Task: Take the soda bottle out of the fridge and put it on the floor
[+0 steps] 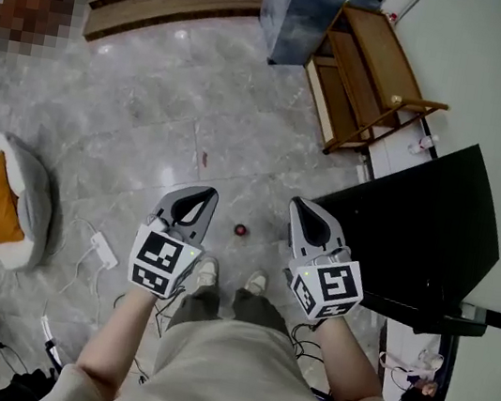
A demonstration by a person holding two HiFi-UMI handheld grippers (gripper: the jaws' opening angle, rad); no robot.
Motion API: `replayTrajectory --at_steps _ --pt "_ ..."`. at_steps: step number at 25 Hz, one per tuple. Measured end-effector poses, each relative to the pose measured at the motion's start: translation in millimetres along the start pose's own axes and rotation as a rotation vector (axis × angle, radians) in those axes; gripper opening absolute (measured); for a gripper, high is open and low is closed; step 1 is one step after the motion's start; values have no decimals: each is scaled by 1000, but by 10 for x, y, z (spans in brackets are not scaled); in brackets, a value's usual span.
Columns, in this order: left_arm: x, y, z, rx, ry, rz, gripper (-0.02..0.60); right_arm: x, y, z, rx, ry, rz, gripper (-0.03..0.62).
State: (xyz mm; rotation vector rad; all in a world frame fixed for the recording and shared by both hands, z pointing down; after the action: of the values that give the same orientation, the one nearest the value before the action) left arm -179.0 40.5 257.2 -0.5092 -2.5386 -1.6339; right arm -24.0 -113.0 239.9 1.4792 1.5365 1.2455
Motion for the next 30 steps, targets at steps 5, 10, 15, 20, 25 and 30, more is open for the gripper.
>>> replayTrajectory --at_steps 5,10,15,20,25,30 --pt "-258 -459 385 -108 1 -40 6 -34 -551 366 -81 5 41 -3" --pt "-473 -700 744 -168 1 -86 6 48 -963 699 -156 41 120 -5" --pt "-685 -899 1083 -235 4 -143 6 101 -1285 1069 -233 65 148 -5" --pt "-819 -1092 1368 -283 -34 -241 6 153 -1479 1415 -260 87 182 -5" --pt "-961 -1181 1518 -326 -19 -234 6 208 -1513 1645 -280 100 168 -5" --pt "-1056 -1188 1575 -329 -14 -228 6 226 -1511 1696 -274 105 158 -5"
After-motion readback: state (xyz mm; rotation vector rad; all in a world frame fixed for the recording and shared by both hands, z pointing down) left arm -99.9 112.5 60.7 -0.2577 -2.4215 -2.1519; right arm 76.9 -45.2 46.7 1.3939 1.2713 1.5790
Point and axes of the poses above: the fingertips, and each gripper's own axes: z backward along the fingers, x to its left, y out of its underside, the point moved 8 cm from there along z, backward along the fingers, and after that the axes turned 12 degrees about z, right-handed, at the moved point
